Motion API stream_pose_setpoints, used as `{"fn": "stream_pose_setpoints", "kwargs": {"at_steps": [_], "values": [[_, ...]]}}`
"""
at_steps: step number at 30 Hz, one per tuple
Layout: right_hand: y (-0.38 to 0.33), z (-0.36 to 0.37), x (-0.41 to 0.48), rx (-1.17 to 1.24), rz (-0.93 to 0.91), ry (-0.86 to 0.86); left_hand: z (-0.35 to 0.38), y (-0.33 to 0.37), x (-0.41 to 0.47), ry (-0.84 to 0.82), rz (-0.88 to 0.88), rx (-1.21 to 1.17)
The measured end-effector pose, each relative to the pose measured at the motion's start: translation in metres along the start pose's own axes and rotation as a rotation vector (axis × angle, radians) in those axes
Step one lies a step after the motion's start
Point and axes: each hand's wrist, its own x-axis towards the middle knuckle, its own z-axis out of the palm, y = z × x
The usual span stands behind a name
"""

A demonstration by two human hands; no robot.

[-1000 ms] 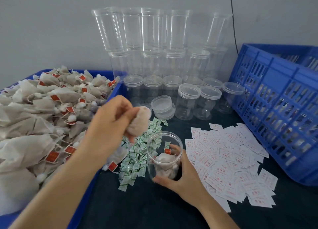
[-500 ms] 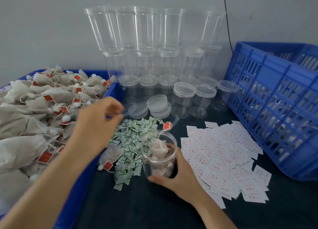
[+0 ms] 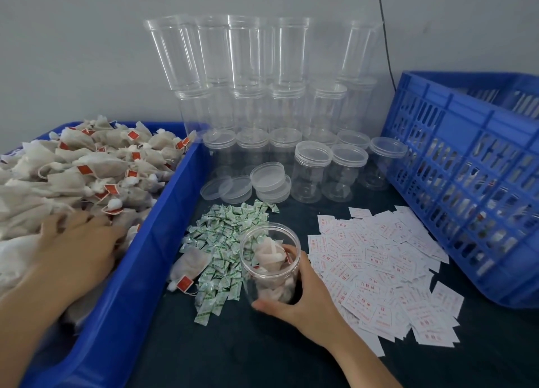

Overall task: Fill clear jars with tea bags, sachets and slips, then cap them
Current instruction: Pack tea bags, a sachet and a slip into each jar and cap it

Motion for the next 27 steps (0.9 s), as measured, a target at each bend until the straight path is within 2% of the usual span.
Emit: {"fn": "stream_pose_setpoints", "kwargs": {"at_steps": [3,9,11,15,20,21,24,27], "values": [[-0.001,0.000,0.000,0.005,-0.005,0.001,-0.009,0.007,-0.010,0.148,-0.035,-0.151],[-0.002,0.000,0.000,0.005,0.002,0.006,-0.029,0.020,-0.023,0.393,-0.133,-0.189],[-0.002,-0.001,0.000,0.000,0.005,0.011,-0.039,0.030,-0.028,0.440,-0.093,-0.299],[-0.002,0.000,0.000,-0.004,0.002,0.013,-0.076,0.055,-0.046,0.490,-0.034,-0.785],[-0.003,0.000,0.000,-0.006,0.002,0.012,-0.111,0.079,-0.048,0.600,0.075,-0.782],[-0.003,0.000,0.000,-0.004,0.002,0.013,-0.117,0.086,-0.050,0.586,0.106,-0.857],[-0.003,0.000,0.000,-0.001,0.004,0.012,-0.135,0.117,-0.060,0.401,0.195,-1.222],[-0.003,0.000,0.000,-0.004,0.002,0.008,-0.141,0.148,-0.069,0.271,0.314,-1.405]]}}
